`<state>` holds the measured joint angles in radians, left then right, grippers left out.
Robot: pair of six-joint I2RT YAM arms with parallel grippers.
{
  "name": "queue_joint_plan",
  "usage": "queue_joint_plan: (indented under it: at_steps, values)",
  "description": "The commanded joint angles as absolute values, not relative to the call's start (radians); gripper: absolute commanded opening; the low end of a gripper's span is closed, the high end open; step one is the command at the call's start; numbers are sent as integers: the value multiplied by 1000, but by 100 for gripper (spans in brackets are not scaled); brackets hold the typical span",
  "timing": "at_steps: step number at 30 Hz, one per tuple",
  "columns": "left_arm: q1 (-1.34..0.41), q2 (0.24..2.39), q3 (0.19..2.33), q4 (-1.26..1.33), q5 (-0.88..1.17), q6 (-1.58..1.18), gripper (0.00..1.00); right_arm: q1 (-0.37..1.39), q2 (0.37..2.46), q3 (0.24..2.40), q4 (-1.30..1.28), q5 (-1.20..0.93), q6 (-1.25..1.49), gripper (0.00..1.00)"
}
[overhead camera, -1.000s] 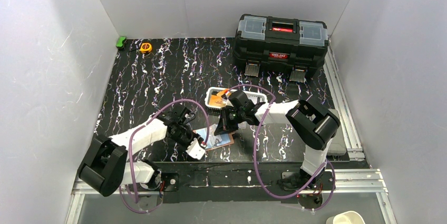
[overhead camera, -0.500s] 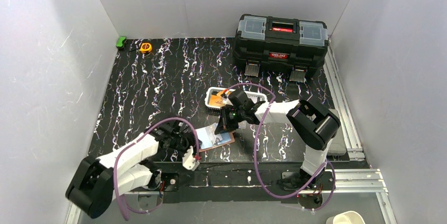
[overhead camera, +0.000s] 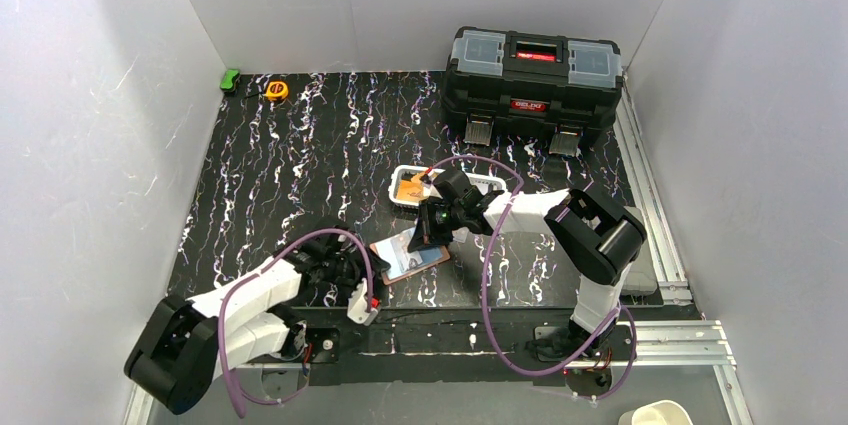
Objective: Put the credit cards into the card holder
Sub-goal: Insert the credit card into the card holder.
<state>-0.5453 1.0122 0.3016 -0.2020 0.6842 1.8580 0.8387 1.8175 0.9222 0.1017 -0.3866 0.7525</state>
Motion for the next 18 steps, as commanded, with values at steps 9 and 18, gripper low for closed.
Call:
queue_joint_plan:
  at_steps: [9, 18]
  values:
    - [-543, 1112, 369, -335, 706, 1905, 29, 856, 1848, 897, -57, -285, 693, 1]
    - [-543, 1148, 388, -332, 688, 1887, 27, 867, 1886, 924, -69, -283, 676, 10]
